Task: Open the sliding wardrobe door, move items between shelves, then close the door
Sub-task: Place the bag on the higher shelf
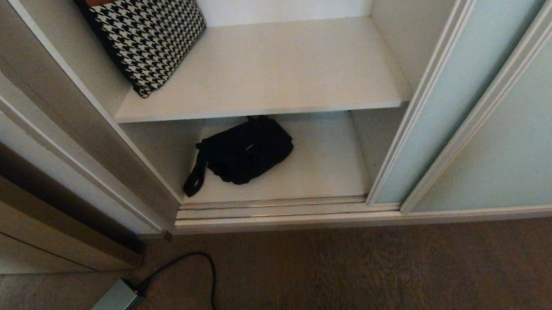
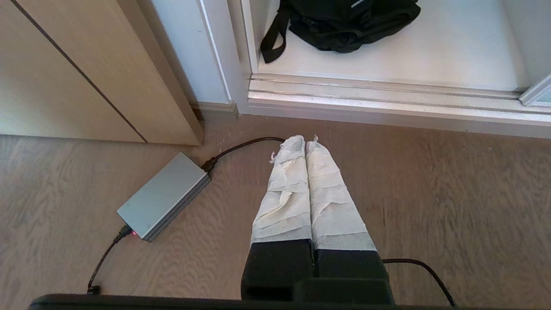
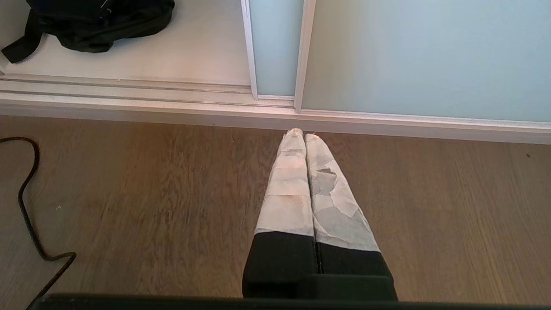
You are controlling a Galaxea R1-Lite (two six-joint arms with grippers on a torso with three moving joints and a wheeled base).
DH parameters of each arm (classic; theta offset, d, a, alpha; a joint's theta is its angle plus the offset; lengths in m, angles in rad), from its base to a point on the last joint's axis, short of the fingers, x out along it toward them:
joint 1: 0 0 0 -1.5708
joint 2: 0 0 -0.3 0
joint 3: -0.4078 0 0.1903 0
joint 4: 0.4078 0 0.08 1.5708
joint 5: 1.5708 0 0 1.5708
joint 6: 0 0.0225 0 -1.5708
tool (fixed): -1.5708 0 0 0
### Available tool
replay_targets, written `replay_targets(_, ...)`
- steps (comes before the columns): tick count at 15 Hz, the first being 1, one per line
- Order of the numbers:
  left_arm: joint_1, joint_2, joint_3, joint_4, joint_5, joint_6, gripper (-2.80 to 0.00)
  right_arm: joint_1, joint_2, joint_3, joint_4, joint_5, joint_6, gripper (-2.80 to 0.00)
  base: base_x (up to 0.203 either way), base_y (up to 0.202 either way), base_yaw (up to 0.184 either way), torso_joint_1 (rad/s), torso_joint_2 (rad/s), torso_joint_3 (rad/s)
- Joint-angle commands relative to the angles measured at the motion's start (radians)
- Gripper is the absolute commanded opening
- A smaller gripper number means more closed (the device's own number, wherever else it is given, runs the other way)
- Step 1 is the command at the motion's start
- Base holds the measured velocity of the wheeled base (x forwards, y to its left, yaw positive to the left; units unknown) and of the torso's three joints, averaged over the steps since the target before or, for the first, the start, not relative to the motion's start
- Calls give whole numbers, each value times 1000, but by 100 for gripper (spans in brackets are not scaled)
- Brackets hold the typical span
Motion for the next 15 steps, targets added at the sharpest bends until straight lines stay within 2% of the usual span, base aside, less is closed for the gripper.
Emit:
replay_targets(1,0,6,2,-2,0,-2,-280,0,1,0,0,0,0,-280,0,0,0,0,0,0)
replay_targets(10,1,6,1,-2,0,-2,-280,0,1,0,0,0,0,-280,0,0,0,0,0,0)
replay_targets(15,0,6,0,-2,-1,3,-280,0,1,1,0,0,0,-280,0,0,0,2,5,-138)
